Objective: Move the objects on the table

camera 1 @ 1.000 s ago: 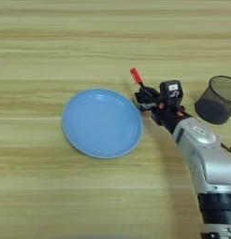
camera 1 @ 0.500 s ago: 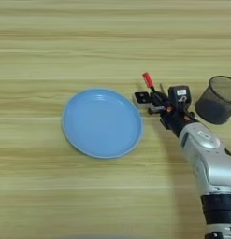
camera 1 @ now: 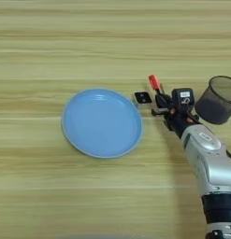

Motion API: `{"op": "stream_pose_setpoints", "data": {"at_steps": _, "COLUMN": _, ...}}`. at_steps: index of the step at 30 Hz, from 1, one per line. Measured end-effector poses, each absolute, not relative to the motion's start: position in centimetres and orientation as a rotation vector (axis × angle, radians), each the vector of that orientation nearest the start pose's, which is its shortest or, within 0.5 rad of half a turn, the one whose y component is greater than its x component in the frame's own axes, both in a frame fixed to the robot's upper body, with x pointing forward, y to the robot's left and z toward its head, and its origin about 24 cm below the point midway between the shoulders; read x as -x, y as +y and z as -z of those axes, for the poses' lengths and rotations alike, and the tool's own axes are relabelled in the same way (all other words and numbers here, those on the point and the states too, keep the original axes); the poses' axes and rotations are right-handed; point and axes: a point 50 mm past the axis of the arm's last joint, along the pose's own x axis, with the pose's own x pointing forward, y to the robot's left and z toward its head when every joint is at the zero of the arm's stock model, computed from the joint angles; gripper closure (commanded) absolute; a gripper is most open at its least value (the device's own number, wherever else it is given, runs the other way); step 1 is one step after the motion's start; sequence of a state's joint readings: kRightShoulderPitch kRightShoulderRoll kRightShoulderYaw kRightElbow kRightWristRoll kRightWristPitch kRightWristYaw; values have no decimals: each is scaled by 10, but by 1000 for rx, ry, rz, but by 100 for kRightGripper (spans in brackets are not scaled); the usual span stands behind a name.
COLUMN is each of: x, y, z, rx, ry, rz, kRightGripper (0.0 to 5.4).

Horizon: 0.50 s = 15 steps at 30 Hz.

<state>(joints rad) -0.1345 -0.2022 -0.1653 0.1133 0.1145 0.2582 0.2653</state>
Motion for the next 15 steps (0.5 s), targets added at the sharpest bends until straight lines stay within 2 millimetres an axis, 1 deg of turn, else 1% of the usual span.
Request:
{"op": "stream_pose_setpoints", "data": {"at_steps": 10, "x": -277, "y": -213, "z": -19, "rx": 30, "ry": 291, "rz": -101, "kRightGripper": 495}}
{"op": "stream_pose_setpoints", "data": {"at_steps": 15, "x": -284, "y": -212, "z": -17, "rx": 45, "ry": 296, "rz": -98, "kRightGripper": 495}}
